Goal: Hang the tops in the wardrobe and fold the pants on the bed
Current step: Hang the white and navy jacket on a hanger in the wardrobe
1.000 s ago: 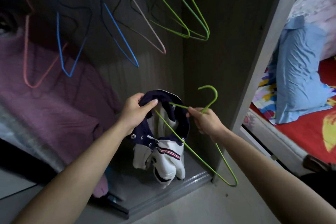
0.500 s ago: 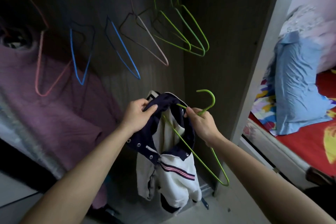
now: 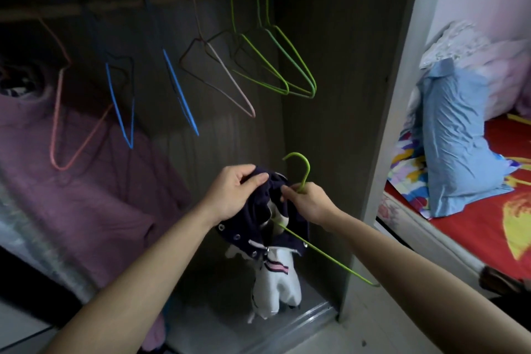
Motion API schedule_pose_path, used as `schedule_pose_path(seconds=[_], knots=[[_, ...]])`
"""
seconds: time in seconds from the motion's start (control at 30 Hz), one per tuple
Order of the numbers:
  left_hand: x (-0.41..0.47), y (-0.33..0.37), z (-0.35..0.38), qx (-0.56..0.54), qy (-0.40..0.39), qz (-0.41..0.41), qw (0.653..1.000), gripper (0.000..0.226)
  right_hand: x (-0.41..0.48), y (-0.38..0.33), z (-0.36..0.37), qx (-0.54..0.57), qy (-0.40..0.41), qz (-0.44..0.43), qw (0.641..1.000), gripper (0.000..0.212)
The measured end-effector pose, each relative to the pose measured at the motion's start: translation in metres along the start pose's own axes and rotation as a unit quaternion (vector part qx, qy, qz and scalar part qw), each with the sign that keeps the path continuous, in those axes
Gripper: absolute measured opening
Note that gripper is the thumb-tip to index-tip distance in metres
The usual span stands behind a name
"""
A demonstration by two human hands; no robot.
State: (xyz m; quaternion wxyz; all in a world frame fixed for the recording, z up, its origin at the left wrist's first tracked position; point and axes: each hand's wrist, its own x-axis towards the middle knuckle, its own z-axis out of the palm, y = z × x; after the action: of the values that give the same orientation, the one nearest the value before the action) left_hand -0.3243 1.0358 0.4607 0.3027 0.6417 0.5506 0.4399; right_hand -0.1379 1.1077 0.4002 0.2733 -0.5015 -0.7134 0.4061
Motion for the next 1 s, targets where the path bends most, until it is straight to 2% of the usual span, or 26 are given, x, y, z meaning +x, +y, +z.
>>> schedule_pose_path(seconds=[0.07,0.13,0.17,0.23,0.3,0.33,0.37,0.4,0.47,0.5,0.53,0.6,0.67,0.7,0.77,0.9,1.0], knots=[[-0.003,0.001,0.0,-0.033,0.004,-0.015,0.999,0.017,0.002,0.003,0.003,0.028,-0.004,0.021,0.999,0.043],[-0.001,0.001,-0.008,-0.042,0.014,-0.05,0.998,0.015,0.001,0.005,0.004,0.111,0.026,0.029,0.993,0.044],[0.002,0.001,-0.014,-0.002,0.019,-0.069,0.997,0.018,0.001,0.004,0.003,0.154,0.048,0.026,0.987,0.044],[0.012,0.002,-0.03,0.155,0.01,-0.121,0.98,0.029,0.002,-0.002,-0.002,0.207,0.084,0.008,0.975,0.044],[0.021,0.001,-0.041,0.313,-0.007,-0.183,0.932,0.027,0.004,-0.01,-0.007,0.208,0.085,-0.028,0.974,0.045],[0.023,0.002,-0.044,0.385,0.005,-0.194,0.902,0.015,0.005,-0.015,-0.009,0.202,0.075,-0.048,0.975,0.046],[0.024,-0.001,-0.046,0.435,0.037,-0.183,0.881,0.013,0.005,-0.02,-0.01,0.197,0.065,-0.065,0.976,0.047],[0.026,-0.004,-0.047,0.449,0.085,-0.149,0.877,0.028,0.006,-0.023,-0.012,0.193,0.058,-0.079,0.976,0.047],[0.029,-0.002,-0.049,0.414,0.165,-0.013,0.895,0.051,0.007,-0.031,-0.02,0.187,0.059,-0.094,0.976,0.047],[0.033,-0.001,-0.051,0.429,0.161,0.051,0.887,0.061,0.008,-0.034,-0.025,0.178,0.063,-0.101,0.977,0.046],[0.037,0.003,-0.053,0.469,0.119,0.087,0.871,0.065,0.008,-0.035,-0.031,0.164,0.064,-0.111,0.978,0.046],[0.046,0.013,-0.057,0.513,-0.012,0.099,0.853,0.046,0.007,-0.037,-0.042,0.128,0.059,-0.139,0.98,0.044],[0.049,0.019,-0.055,0.472,-0.092,0.087,0.872,0.016,0.005,-0.035,-0.052,0.073,0.057,-0.179,0.979,0.042],[0.05,0.018,-0.053,0.429,-0.099,0.088,0.893,0.009,0.004,-0.034,-0.056,0.046,0.059,-0.2,0.977,0.04],[0.05,0.015,-0.051,0.38,-0.067,0.089,0.918,0.009,0.004,-0.031,-0.066,0.012,0.071,-0.219,0.973,0.039],[0.051,0.004,-0.044,0.338,-0.005,0.078,0.938,0.008,0.008,-0.011,-0.089,-0.114,0.076,-0.185,0.973,0.055],[0.051,0.005,-0.034,0.245,-0.003,0.025,0.969,0.02,0.008,0.006,-0.092,-0.074,0.094,-0.167,0.979,0.049]])
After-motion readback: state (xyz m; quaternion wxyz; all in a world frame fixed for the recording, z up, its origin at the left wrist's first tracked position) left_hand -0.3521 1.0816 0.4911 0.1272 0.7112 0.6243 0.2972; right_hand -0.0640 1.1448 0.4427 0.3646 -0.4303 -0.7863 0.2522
